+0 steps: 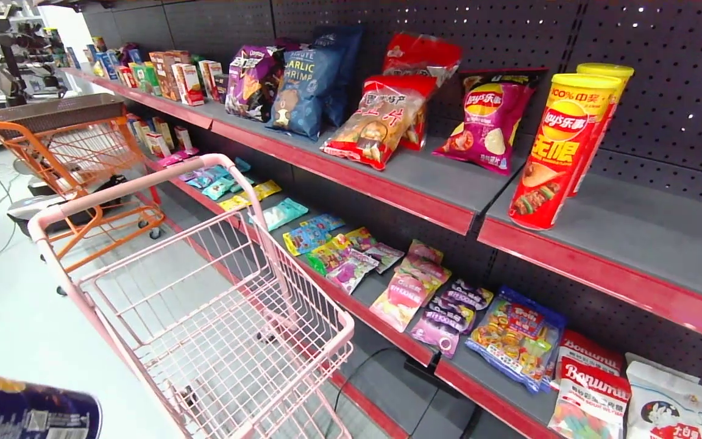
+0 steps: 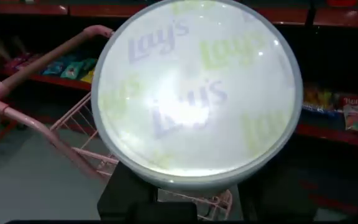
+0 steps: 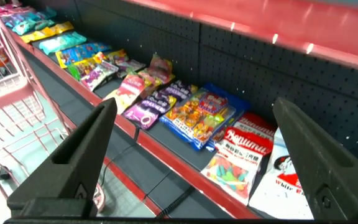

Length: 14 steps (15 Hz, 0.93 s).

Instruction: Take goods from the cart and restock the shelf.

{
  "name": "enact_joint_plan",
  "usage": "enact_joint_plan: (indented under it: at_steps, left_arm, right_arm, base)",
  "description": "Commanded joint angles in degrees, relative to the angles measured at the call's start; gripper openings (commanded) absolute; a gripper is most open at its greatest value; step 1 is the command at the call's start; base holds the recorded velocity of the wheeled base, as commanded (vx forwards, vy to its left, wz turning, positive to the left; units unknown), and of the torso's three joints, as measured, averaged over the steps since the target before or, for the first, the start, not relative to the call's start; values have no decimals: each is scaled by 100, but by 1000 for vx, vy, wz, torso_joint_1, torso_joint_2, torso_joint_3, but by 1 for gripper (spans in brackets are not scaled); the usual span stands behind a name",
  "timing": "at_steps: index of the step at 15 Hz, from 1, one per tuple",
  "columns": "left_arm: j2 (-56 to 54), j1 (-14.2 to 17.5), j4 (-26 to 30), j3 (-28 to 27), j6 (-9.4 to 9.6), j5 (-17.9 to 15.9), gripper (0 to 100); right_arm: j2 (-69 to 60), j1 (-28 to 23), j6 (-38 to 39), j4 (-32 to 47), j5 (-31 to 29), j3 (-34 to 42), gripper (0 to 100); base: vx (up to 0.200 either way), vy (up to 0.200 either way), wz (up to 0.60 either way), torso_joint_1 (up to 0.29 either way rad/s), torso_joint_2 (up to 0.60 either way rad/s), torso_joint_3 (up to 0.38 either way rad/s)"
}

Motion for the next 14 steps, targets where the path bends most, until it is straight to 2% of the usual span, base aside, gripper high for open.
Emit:
enact_joint_plan:
  at_steps: [1, 2, 4, 5, 10, 14]
  left_arm:
    - [-1049, -6, 245, 310, 17, 126, 0]
    - [-1075, 3, 280, 310, 17, 240, 0]
    - [-1005, -6, 271, 327, 9, 759, 0]
    - [-978, -15, 271, 327, 9, 847, 0]
    - [-873, -15, 254, 301, 35, 873, 0]
    - [-785, -15, 254, 213, 96, 856, 0]
  right_arm:
    - [7, 4, -2, 2, -2, 1, 100]
    - [7, 4, -2, 2, -2, 1, 100]
    - [7, 4, -2, 2, -2, 1, 100]
    - [7, 4, -2, 2, -2, 1, 100]
    - [7, 4, 7, 2, -2, 1, 100]
    - [7, 4, 7, 2, -2, 1, 100]
  base:
    - [0, 0, 0, 207, -559, -339]
    - [0, 0, 0, 207, -559, -339]
    - [0, 0, 0, 234, -578, -354]
    - [0, 0, 0, 237, -613, -354]
    - [0, 0, 0, 212, -495, -289]
    - [0, 0, -600, 57, -132, -80]
